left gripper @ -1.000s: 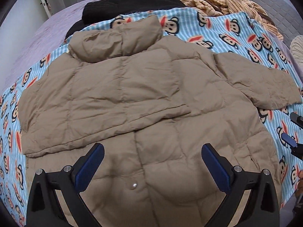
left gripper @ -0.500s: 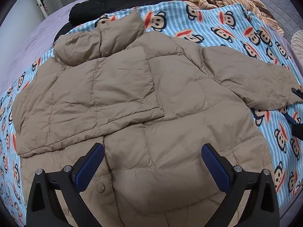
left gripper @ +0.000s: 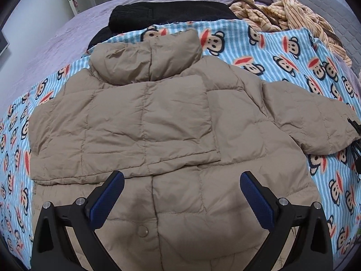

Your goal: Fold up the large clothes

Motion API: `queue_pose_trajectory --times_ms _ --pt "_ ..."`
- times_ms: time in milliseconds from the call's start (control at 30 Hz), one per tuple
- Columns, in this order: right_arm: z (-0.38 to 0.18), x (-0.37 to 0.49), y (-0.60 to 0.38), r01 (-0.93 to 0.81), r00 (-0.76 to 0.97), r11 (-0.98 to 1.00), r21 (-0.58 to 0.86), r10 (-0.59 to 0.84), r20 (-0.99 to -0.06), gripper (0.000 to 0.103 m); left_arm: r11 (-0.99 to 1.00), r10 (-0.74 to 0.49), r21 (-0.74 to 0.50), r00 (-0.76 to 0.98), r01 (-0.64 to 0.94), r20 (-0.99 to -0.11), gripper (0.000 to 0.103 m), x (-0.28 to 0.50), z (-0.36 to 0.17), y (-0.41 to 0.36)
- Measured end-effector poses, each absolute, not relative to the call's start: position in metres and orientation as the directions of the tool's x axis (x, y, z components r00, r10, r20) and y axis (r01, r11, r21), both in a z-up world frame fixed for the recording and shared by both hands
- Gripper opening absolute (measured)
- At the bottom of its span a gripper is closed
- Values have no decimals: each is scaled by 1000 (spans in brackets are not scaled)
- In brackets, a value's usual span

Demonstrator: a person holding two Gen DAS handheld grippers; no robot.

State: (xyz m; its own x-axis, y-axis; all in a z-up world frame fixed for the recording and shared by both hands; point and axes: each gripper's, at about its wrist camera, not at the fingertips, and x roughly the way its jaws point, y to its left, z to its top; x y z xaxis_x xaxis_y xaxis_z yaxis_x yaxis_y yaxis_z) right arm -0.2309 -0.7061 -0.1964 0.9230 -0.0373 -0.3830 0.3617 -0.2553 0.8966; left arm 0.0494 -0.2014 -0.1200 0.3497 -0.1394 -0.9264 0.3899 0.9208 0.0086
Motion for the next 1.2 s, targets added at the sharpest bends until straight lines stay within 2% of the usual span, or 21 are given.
queue_pose_trajectory --times_ms 200,367,467,567,700,867,967,1100,1133,1200 --pt "-144 -190 -693 300 954 -40 953 33 -299 7 942 -126 6 372 335 -920 103 67 -119 -163" --pt "-88 -120 -642 249 941 174 953 189 -281 7 959 -126 -12 386 285 -914 103 86 -119 -125" --pt "-56 -66 -585 215 892 369 904 303 -336 7 965 -122 -13 401 263 -908 103 94 -116 -100" --pt "-40 -15 -508 173 811 568 805 381 -443 7 971 -113 -14 408 238 -906 103 103 -114 -73" --pt "-66 40 -405 131 674 695 707 461 -578 7 980 -100 -19 413 196 -905 103 111 -115 -42" --pt "-136 64 -345 216 523 765 606 433 -734 7 982 -94 -17 407 189 -908 103 116 -123 -20" --pt "-174 66 -344 311 472 758 573 400 -786 7 981 -107 -33 388 193 -915 103 118 -132 -17" --pt "-185 57 -348 360 486 734 576 380 -787 7 976 -140 -67 366 205 -920 103 122 -139 -23" --pt "-182 59 -347 361 482 738 571 376 -791 10 975 -151 -78 364 207 -919 103 124 -139 -25" --pt "-168 52 -343 342 485 738 581 391 -782 36 972 -179 -107 364 209 -914 103 128 -136 -29"
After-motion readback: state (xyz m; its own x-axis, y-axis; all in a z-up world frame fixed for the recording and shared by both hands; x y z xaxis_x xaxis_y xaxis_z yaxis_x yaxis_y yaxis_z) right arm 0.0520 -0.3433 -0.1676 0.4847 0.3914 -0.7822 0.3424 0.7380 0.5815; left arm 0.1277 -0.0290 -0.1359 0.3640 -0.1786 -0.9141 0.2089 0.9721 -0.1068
